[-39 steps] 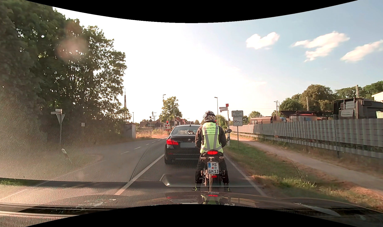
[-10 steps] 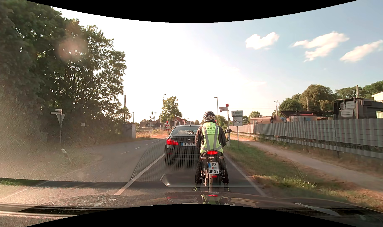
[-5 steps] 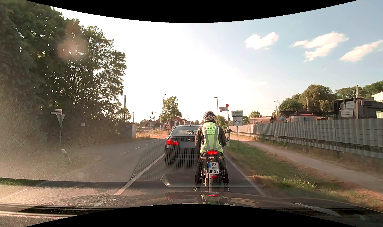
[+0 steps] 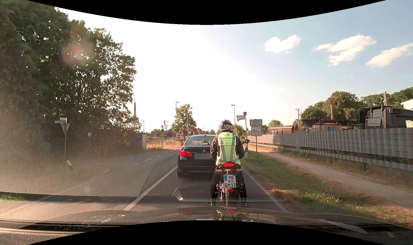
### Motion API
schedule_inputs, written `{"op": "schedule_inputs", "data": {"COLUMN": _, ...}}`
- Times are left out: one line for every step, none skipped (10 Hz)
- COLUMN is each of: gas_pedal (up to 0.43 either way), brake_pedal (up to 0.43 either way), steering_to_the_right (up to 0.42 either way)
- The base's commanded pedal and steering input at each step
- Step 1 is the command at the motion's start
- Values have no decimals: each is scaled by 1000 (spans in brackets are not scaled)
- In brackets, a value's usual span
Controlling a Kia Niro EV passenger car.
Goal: Follow the waypoints while adhering to traffic rules and regulations
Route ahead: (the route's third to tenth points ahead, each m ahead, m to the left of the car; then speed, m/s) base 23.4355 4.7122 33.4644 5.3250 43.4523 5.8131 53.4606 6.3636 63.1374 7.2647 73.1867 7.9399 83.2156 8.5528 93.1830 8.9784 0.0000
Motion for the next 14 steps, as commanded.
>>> {"op": "schedule_inputs", "data": {"gas_pedal": 0, "brake_pedal": 0, "steering_to_the_right": 6}}
{"op": "schedule_inputs", "data": {"gas_pedal": 0, "brake_pedal": 0, "steering_to_the_right": 6}}
{"op": "schedule_inputs", "data": {"gas_pedal": 0, "brake_pedal": 0, "steering_to_the_right": 6}}
{"op": "schedule_inputs", "data": {"gas_pedal": 0, "brake_pedal": 0, "steering_to_the_right": 6}}
{"op": "schedule_inputs", "data": {"gas_pedal": 0, "brake_pedal": 0, "steering_to_the_right": 6}}
{"op": "schedule_inputs", "data": {"gas_pedal": 0, "brake_pedal": 0, "steering_to_the_right": 6}}
{"op": "schedule_inputs", "data": {"gas_pedal": 0, "brake_pedal": 0, "steering_to_the_right": 6}}
{"op": "schedule_inputs", "data": {"gas_pedal": 0, "brake_pedal": 0, "steering_to_the_right": 6}}
{"op": "schedule_inputs", "data": {"gas_pedal": 0, "brake_pedal": 0, "steering_to_the_right": 6}}
{"op": "schedule_inputs", "data": {"gas_pedal": 0, "brake_pedal": 0, "steering_to_the_right": 6}}
{"op": "schedule_inputs", "data": {"gas_pedal": 0, "brake_pedal": 0, "steering_to_the_right": 6}}
{"op": "schedule_inputs", "data": {"gas_pedal": 0, "brake_pedal": 0, "steering_to_the_right": 6}}
{"op": "schedule_inputs", "data": {"gas_pedal": 0, "brake_pedal": 0, "steering_to_the_right": 6}}
{"op": "schedule_inputs", "data": {"gas_pedal": 0, "brake_pedal": 0, "steering_to_the_right": 6}}
